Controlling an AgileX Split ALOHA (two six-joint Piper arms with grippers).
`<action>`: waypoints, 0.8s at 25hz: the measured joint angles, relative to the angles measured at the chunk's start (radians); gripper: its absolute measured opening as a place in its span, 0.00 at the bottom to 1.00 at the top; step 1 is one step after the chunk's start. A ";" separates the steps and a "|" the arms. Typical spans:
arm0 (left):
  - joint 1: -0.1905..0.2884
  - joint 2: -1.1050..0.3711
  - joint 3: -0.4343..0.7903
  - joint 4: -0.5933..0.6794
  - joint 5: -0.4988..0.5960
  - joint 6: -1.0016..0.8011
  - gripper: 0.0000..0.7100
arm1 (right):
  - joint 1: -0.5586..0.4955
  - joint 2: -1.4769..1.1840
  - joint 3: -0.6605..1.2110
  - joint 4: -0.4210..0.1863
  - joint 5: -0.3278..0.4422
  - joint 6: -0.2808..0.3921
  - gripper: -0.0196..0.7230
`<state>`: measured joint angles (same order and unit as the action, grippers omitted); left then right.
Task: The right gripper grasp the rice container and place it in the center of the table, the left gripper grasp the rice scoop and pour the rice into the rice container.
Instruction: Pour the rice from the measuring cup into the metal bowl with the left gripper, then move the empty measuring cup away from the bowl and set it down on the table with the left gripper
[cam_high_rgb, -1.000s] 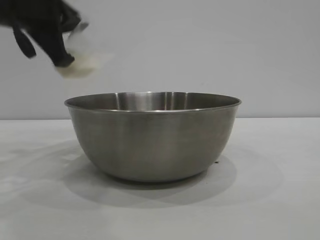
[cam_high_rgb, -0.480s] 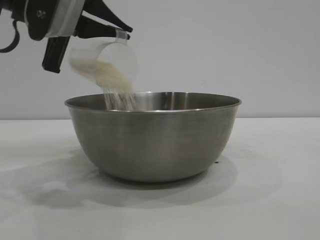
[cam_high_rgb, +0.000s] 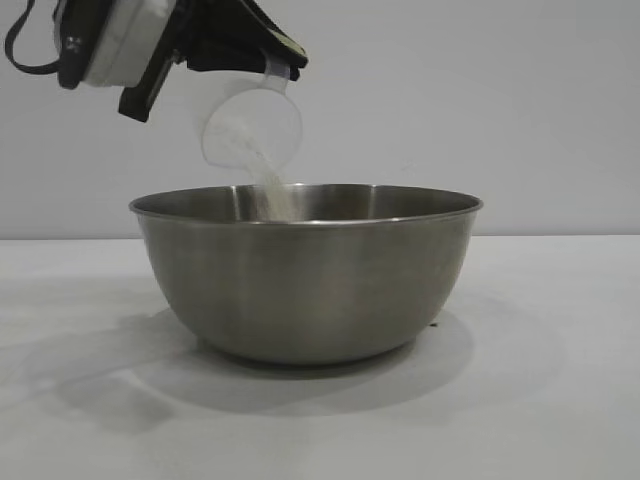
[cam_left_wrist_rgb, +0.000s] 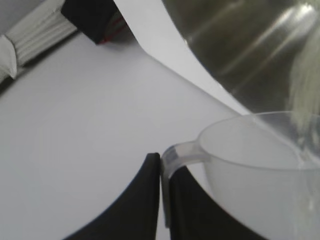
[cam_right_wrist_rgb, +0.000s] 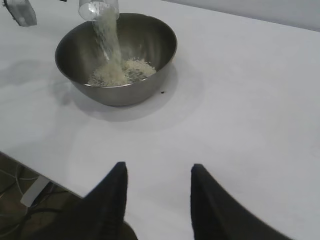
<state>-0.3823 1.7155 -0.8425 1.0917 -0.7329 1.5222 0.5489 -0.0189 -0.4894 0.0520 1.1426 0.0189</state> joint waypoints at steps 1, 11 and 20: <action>-0.001 0.000 0.000 -0.032 0.000 -0.039 0.00 | 0.000 0.000 0.000 0.000 0.000 0.000 0.36; 0.104 0.002 0.000 -0.243 -0.066 -1.044 0.00 | 0.000 0.000 0.000 -0.002 0.000 0.000 0.36; 0.222 0.050 0.078 -0.577 -0.118 -1.500 0.00 | 0.000 0.000 0.000 -0.002 0.000 0.002 0.36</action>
<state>-0.1602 1.7656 -0.7649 0.5148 -0.8507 0.0217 0.5489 -0.0189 -0.4894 0.0501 1.1426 0.0211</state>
